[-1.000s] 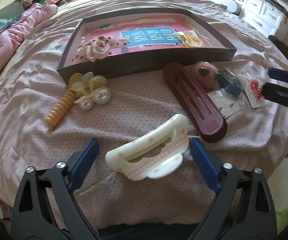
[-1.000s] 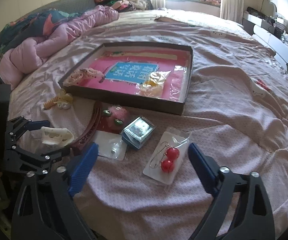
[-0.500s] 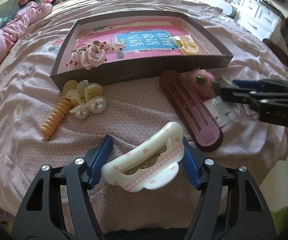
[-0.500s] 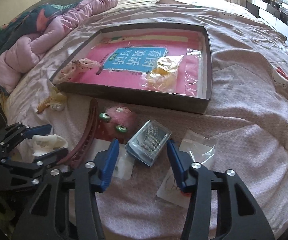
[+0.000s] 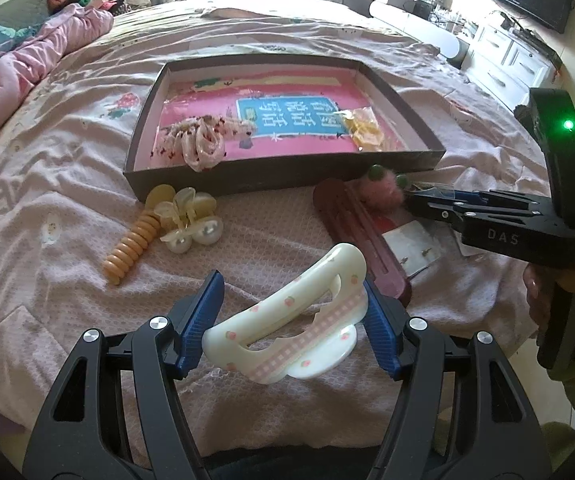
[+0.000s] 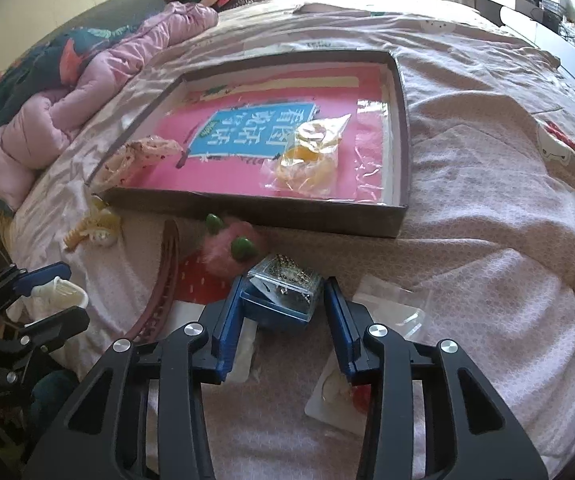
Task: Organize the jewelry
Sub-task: 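Carry the claw clip into the tray with the left gripper while the right gripper places the blue box there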
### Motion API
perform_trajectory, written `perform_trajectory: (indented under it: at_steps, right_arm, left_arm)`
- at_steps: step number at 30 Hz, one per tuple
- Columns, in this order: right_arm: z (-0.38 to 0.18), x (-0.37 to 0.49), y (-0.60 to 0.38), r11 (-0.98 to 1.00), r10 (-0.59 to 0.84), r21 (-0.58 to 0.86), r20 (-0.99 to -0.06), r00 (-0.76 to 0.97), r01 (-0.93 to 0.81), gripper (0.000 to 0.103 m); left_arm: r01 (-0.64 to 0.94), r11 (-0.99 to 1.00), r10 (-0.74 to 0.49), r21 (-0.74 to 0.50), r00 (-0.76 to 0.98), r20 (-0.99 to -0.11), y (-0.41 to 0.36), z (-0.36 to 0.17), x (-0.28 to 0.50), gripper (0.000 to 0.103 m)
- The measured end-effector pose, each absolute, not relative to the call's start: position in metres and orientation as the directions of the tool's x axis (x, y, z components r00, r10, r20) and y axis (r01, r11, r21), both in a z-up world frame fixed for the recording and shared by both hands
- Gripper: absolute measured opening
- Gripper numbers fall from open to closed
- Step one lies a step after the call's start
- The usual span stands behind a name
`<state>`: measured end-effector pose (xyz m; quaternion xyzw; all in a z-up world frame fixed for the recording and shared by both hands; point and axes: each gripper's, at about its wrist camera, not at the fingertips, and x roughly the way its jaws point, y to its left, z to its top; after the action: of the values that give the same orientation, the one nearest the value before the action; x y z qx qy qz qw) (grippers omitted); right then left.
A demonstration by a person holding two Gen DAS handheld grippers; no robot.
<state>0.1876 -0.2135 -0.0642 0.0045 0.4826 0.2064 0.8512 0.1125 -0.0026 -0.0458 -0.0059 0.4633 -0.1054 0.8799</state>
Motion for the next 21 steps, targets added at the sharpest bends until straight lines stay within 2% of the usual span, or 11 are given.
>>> perform_trajectory:
  at_steps: [21]
  right_arm:
    - [-0.020, 0.153, -0.259, 0.923, 0.346, 0.173, -0.761, 0.549, -0.342, 0.036]
  left_arm:
    - [0.254, 0.962, -0.237, -0.105, 0.575, -0.783, -0.036, -0.019, 0.135, 0.058]
